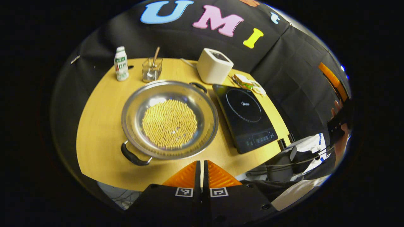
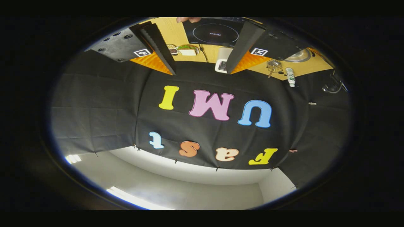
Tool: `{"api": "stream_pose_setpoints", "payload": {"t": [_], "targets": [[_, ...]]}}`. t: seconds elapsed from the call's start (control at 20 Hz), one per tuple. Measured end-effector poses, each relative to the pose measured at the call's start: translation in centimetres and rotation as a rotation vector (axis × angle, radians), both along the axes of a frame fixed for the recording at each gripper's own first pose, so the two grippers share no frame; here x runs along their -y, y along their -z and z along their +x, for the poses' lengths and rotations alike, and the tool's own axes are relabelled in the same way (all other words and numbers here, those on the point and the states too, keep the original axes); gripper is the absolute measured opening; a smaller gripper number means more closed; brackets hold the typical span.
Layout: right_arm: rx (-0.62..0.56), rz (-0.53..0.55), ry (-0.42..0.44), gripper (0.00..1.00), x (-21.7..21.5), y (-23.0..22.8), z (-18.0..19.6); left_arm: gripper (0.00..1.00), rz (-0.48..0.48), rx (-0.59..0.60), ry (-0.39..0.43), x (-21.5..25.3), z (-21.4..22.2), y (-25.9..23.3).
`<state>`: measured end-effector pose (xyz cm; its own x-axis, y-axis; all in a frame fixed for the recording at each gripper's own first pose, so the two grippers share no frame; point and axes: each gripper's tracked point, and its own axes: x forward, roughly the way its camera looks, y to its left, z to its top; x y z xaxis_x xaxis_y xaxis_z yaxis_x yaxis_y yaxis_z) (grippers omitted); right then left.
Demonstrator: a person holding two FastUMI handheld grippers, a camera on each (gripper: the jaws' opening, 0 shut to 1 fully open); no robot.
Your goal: First push the handle of the pot to place it horizontally, then grasp the pot with both hands and set it on the induction cooktop.
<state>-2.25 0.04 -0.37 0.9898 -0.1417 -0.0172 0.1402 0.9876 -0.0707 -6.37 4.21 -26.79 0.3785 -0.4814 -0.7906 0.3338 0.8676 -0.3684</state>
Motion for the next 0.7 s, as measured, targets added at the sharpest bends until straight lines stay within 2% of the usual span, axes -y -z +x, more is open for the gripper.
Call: {"api": "stream_pose_setpoints", "payload": {"t": [0.15, 0.7], "targets": [[-0.005, -0.004, 0.013, 0.98, 0.4, 0.3, -0.3, 0.05, 0.020, -0.080, 0.005, -1.5, 0.1, 2.5], [-0.034, -0.014, 0.050, 0.98, 1.1, 1.2, -1.1, 0.05, 0.194, -0.133, 0.035, -5.7, 3.0, 6.9]]}}
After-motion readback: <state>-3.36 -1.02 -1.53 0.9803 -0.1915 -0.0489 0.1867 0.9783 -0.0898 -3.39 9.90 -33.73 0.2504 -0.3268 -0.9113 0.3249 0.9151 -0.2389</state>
